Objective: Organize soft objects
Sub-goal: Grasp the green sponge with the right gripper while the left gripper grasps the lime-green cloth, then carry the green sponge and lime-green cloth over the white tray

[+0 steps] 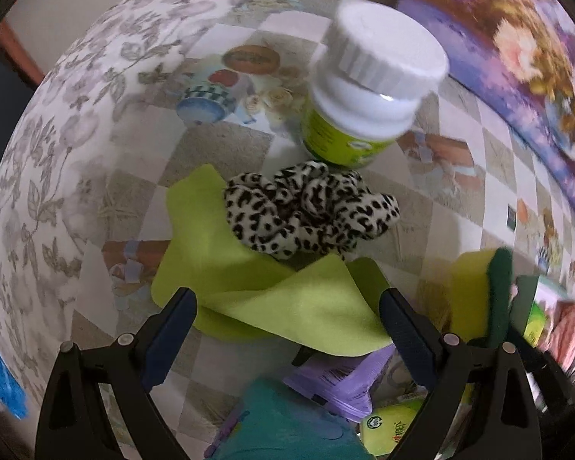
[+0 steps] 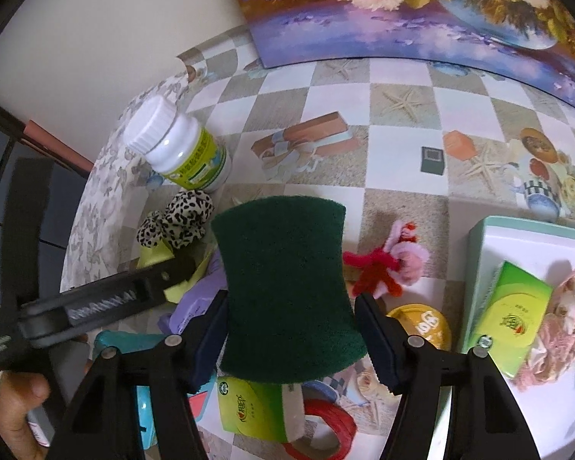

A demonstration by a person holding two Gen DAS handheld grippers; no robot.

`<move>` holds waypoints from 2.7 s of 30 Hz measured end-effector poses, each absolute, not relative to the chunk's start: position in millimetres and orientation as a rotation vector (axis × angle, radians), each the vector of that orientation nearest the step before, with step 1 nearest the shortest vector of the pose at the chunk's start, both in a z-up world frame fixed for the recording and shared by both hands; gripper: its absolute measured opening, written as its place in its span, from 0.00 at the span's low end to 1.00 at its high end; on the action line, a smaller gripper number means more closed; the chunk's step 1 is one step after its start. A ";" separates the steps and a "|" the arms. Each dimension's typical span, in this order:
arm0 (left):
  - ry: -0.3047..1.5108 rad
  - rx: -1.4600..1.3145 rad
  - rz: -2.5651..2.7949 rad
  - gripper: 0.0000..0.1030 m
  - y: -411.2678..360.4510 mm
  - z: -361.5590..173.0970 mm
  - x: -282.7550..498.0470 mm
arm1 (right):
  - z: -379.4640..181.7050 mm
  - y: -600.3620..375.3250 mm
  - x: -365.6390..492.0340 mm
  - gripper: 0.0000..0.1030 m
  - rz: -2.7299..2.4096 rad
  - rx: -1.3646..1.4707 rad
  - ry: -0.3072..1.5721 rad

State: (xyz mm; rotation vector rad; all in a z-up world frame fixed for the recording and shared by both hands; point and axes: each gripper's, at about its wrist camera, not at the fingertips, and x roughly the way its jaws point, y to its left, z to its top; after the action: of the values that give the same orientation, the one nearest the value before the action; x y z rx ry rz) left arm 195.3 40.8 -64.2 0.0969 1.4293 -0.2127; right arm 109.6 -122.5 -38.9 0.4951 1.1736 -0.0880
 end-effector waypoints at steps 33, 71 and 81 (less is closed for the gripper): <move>1.505 0.314 -0.311 0.41 59.6 -95.2 261.4 | -18.4 -148.7 96.0 0.66 -0.104 0.541 1.111; 1.068 0.010 -0.642 0.15 -46.1 77.2 65.2 | 68.2 -244.2 -59.9 0.66 -0.435 0.550 0.945; 1.140 0.123 -0.729 0.15 -113.4 27.5 4.7 | 61.2 -281.8 -128.7 0.66 -0.574 0.591 0.943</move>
State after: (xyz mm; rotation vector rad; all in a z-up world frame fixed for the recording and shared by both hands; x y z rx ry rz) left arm 4.7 -113.4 27.5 0.1232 1.1405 -0.7294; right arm -128.7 -281.8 61.2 0.5906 0.9426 -0.5739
